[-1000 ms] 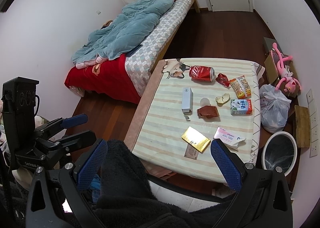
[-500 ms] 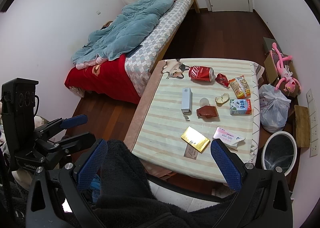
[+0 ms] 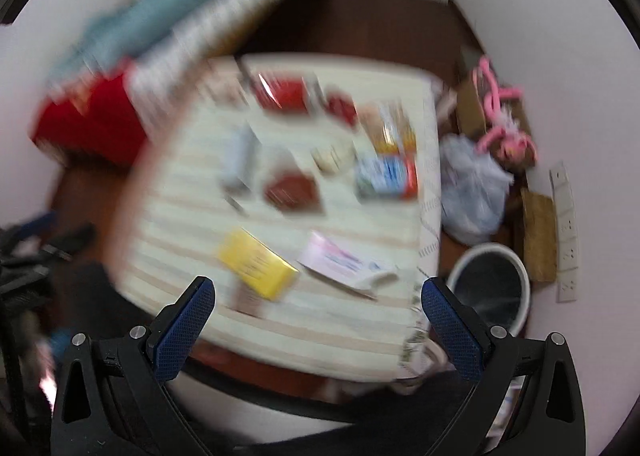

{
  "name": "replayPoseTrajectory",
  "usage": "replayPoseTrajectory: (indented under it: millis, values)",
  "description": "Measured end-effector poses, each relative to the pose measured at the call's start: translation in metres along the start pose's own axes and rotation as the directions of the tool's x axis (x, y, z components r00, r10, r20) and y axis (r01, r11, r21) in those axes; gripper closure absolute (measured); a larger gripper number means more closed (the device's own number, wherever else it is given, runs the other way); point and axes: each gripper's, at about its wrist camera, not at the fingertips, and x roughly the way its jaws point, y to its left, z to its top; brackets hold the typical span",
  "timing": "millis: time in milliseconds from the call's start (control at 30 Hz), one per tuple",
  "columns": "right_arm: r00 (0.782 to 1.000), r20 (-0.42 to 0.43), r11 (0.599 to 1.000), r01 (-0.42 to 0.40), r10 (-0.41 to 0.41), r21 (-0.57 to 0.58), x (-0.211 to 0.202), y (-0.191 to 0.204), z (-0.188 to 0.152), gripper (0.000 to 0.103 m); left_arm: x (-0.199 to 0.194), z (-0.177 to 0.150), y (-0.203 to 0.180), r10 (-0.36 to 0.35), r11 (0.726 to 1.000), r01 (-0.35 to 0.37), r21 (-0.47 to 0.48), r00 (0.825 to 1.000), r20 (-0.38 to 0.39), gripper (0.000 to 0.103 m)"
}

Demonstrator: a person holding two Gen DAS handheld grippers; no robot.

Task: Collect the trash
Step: 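Grasp the yellow box with the left tool while the right tool grasps the pink-white toothpaste box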

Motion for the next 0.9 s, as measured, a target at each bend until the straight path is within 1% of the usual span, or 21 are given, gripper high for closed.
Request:
replayPoseTrajectory:
  millis: [33, 67, 100, 133, 233, 300, 367, 400, 433, 500, 567, 667, 700, 733, 767, 800, 833, 867, 900]
  values:
    - [0.999, -0.042, 1.000, 0.013, -0.014, -0.018, 0.026, -0.004, 0.002, 0.000, 0.019, -0.002, -0.003, 0.001, 1.000, -0.002, -0.009, 0.999, -0.042, 0.000]
    - [0.997, -0.065, 0.999, 0.025, -0.027, -0.032, 0.043, -0.006, 0.003, 0.000, 0.034, -0.004, -0.006, 0.004, 1.000, -0.005, -0.018, 0.997, -0.076, 0.000]
    - [0.994, -0.099, 0.997, 0.039, -0.045, -0.061, 0.070, -0.010, 0.008, 0.000, 0.043, -0.007, -0.009, 0.012, 1.000, -0.014, -0.024, 0.995, -0.097, 0.000]
    - [0.991, -0.120, 0.995, 0.055, -0.065, -0.081, 0.091, -0.012, 0.009, 0.000, 0.060, -0.009, -0.011, 0.017, 0.999, -0.022, -0.033, 0.990, -0.137, 0.000]
    - [0.982, -0.162, 0.989, 0.077, -0.096, -0.123, 0.133, -0.014, 0.014, 0.000, 0.091, -0.018, -0.021, 0.004, 0.997, -0.021, -0.073, 0.973, -0.231, 0.000]
    - [0.982, -0.170, 0.988, 0.062, -0.086, -0.143, 0.148, -0.014, 0.017, 0.000, 0.102, -0.019, -0.024, -0.012, 0.995, -0.016, -0.101, 0.964, -0.266, 0.001]
    - [0.983, -0.171, 0.989, 0.045, -0.070, -0.142, 0.161, -0.016, 0.018, 0.013, 0.112, -0.017, -0.026, -0.047, 0.991, 0.004, -0.137, 0.951, -0.306, 0.001]
    - [0.982, -0.178, 0.993, 0.035, -0.055, -0.115, 0.165, -0.019, 0.017, 0.028, 0.116, -0.016, -0.027, -0.069, 0.987, 0.019, -0.158, 0.945, -0.321, 0.001]
    - [0.983, -0.178, 0.997, 0.025, -0.037, -0.068, 0.166, -0.025, 0.015, 0.031, 0.119, -0.014, -0.029, -0.096, 0.983, 0.037, -0.178, 0.939, -0.331, 0.001]
    - [0.984, -0.180, 0.999, 0.024, -0.015, 0.048, 0.167, -0.043, 0.008, 0.035, 0.123, -0.008, -0.032, -0.141, 0.975, 0.070, -0.213, 0.931, -0.337, 0.001]
    - [0.984, -0.177, 0.986, 0.025, 0.005, 0.166, 0.166, -0.062, -0.001, 0.037, 0.126, 0.000, -0.036, -0.190, 0.959, 0.101, -0.263, 0.922, -0.337, 0.002]
    - [0.988, -0.150, 0.959, 0.024, 0.020, 0.281, 0.164, -0.086, -0.023, 0.038, 0.132, 0.013, -0.042, -0.237, 0.937, 0.124, -0.328, 0.913, -0.332, 0.003]
    - [0.987, -0.149, 0.951, -0.002, 0.051, 0.309, 0.166, -0.092, -0.029, 0.037, 0.134, 0.018, -0.043, -0.245, 0.928, 0.123, -0.350, 0.912, -0.328, 0.006]
    - [0.984, -0.149, 0.941, -0.042, 0.097, 0.336, 0.168, -0.096, -0.035, 0.033, 0.138, 0.020, -0.041, -0.242, 0.923, 0.113, -0.367, 0.914, -0.327, 0.017]
    - [0.981, -0.147, 0.933, -0.068, 0.127, 0.353, 0.170, -0.098, -0.038, 0.029, 0.141, 0.023, -0.042, -0.220, 0.924, 0.084, -0.373, 0.915, -0.338, 0.022]
    - [0.976, -0.140, 0.923, -0.101, 0.164, 0.372, 0.172, -0.104, -0.041, 0.025, 0.139, 0.025, -0.047, -0.205, 0.924, 0.067, -0.377, 0.918, -0.339, 0.023]
    - [0.975, -0.131, 0.915, -0.117, 0.180, 0.386, 0.173, -0.110, -0.045, 0.025, 0.136, 0.029, -0.049, -0.172, 0.928, 0.040, -0.371, 0.928, -0.329, 0.031]
    - [0.977, -0.125, 0.914, -0.113, 0.174, 0.390, 0.169, -0.110, -0.047, 0.025, 0.134, 0.032, -0.051, -0.138, 0.937, 0.017, -0.348, 0.936, -0.324, 0.039]
    - [0.979, -0.117, 0.914, -0.111, 0.169, 0.391, 0.167, -0.114, -0.046, 0.025, 0.132, 0.032, -0.053, -0.118, 0.946, 0.012, -0.323, 0.943, -0.310, 0.041]
